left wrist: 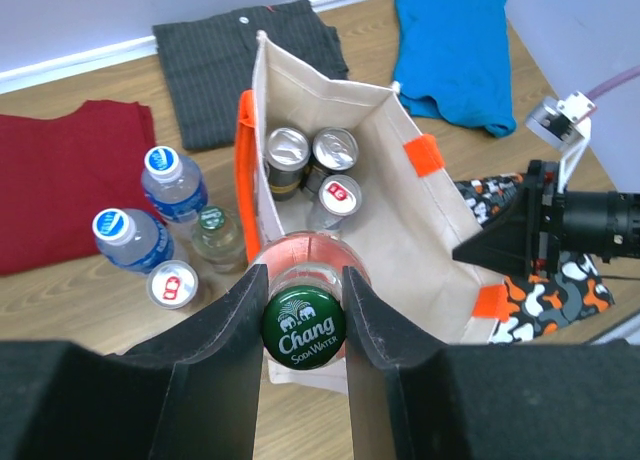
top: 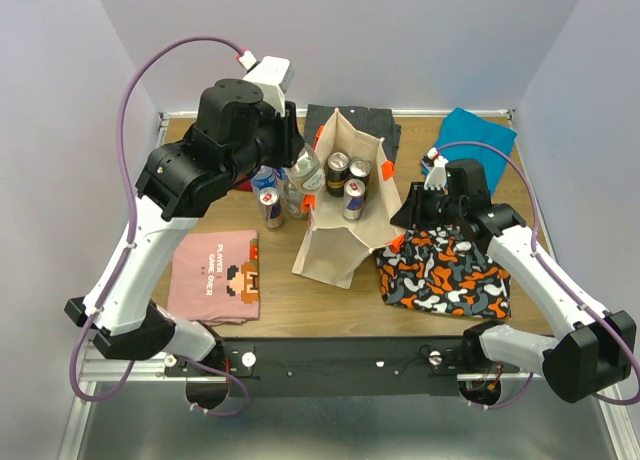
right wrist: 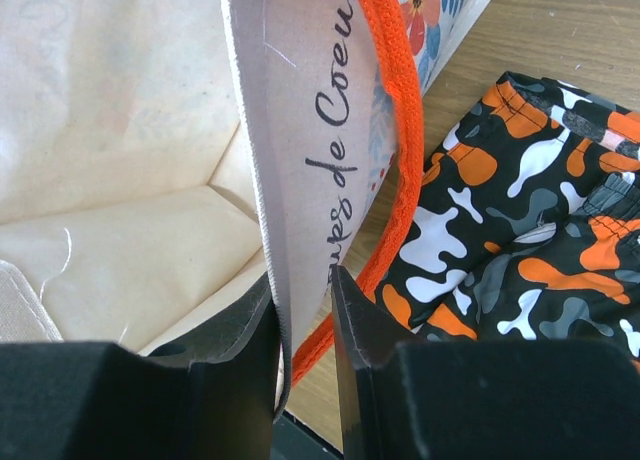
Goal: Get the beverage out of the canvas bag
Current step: Take out the drink from the canvas bag, then place the drink at the center of the board.
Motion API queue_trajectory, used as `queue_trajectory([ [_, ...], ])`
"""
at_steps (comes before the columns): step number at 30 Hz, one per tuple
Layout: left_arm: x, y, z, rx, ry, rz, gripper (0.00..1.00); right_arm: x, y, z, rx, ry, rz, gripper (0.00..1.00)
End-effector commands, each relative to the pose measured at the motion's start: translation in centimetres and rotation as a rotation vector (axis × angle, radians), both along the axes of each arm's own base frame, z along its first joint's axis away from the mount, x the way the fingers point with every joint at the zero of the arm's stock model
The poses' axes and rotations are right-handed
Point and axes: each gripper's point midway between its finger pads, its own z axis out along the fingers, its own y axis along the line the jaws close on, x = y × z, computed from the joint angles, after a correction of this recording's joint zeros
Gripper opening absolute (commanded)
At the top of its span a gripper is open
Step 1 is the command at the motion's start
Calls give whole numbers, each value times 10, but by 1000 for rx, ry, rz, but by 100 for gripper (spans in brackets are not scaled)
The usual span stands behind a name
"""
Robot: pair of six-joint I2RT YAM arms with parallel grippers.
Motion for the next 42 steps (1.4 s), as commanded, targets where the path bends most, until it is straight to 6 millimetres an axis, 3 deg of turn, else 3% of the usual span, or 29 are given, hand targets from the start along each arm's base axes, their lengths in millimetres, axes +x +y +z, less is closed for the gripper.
queue_trajectory([
  [1,-5,31,53,-111,-159,126,0,-7,-3,-8,-16,28,4,34],
  [7,-8,59,48,-100,-171,236,0,-8,-2,-9,-10,31,7,34],
  [18,-10,70,-11,-13,-68,299,0,-11,-2,-11,-4,36,10,34],
  [23,-5,68,-38,9,-49,311,0,-12,-2,-10,-3,33,11,34],
  [27,2,64,-73,40,-23,321,0,-13,-2,-11,-3,37,10,34],
  [36,17,48,-111,50,-8,308,0,-14,-5,-11,-18,36,9,34],
  [42,29,38,-125,57,-17,301,0,-14,-5,-10,-14,35,4,34],
])
